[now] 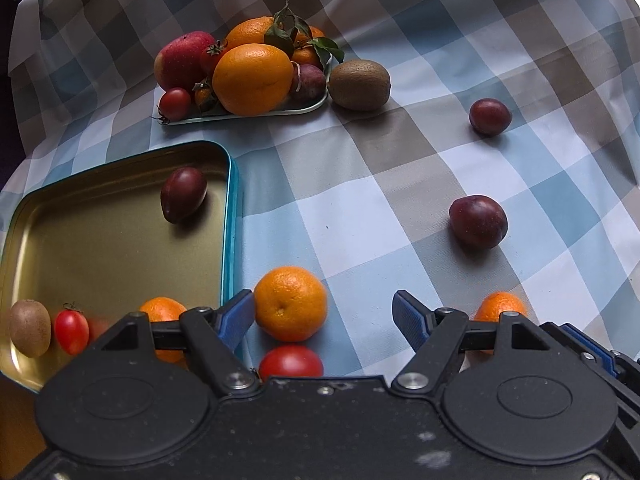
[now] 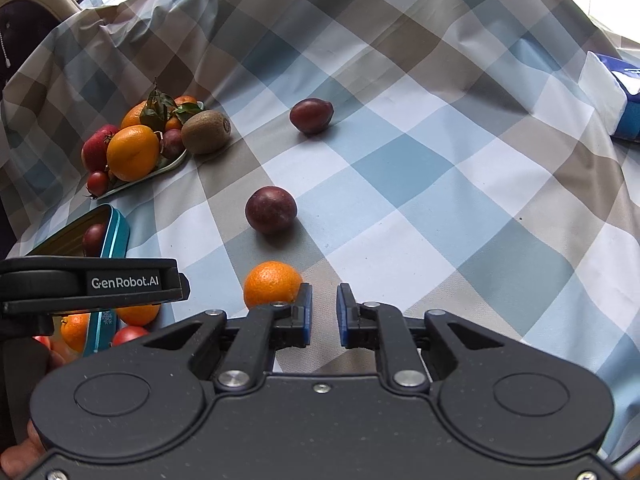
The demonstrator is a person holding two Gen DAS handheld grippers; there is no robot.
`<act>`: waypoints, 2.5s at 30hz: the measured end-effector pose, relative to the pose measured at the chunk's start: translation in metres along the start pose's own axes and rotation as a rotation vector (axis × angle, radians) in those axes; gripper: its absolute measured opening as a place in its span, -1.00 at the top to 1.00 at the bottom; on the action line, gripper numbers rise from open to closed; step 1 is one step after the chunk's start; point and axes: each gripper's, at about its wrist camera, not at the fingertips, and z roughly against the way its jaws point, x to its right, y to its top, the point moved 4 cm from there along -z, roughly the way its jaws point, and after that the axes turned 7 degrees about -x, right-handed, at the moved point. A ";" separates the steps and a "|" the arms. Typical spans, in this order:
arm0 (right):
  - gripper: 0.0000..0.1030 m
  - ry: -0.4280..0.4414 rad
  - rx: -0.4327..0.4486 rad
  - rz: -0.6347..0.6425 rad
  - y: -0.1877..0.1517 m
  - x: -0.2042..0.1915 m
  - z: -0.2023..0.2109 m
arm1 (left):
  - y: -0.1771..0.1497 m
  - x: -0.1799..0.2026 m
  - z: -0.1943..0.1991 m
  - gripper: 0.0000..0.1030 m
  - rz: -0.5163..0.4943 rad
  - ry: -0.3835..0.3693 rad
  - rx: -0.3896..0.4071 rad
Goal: Organize fruits
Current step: 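Grasp a mandarin with the right tool while the left tool grasps another mandarin, then carry the mandarin with the right tool while the left tool carries its mandarin over the tin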
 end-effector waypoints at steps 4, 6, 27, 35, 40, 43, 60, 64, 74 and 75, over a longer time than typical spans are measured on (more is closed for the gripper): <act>0.54 -0.003 0.011 -0.006 -0.001 0.007 0.005 | 0.001 0.003 -0.006 -0.55 0.015 0.025 -0.016; 0.54 -0.001 0.010 -0.010 -0.002 0.010 0.007 | 0.001 0.005 -0.010 -0.57 0.014 0.042 -0.023; 0.52 0.001 0.032 0.005 -0.004 0.012 0.016 | 0.010 0.013 -0.024 -0.03 0.086 -0.117 -0.084; 0.52 -0.001 0.030 0.000 -0.004 0.014 0.015 | 0.007 0.022 -0.019 0.19 0.041 -0.141 -0.058; 0.51 0.000 0.022 -0.005 -0.004 0.015 0.012 | 0.009 0.014 -0.011 0.19 0.081 -0.193 -0.045; 0.50 0.004 0.019 -0.004 -0.004 0.015 0.011 | 0.010 0.009 -0.002 0.20 0.096 -0.213 -0.022; 0.11 0.094 0.031 0.018 0.000 -0.010 0.005 | 0.011 -0.031 0.020 0.20 0.165 -0.226 0.031; 0.08 0.094 0.021 0.011 0.000 -0.015 -0.001 | 0.011 -0.040 0.021 0.20 0.167 -0.212 0.039; -0.06 0.098 0.019 0.001 0.003 -0.026 -0.015 | 0.009 -0.070 0.022 0.19 0.193 -0.188 0.052; -0.06 0.097 0.016 0.006 0.003 -0.028 -0.017 | 0.009 -0.074 0.022 0.19 0.197 -0.185 0.054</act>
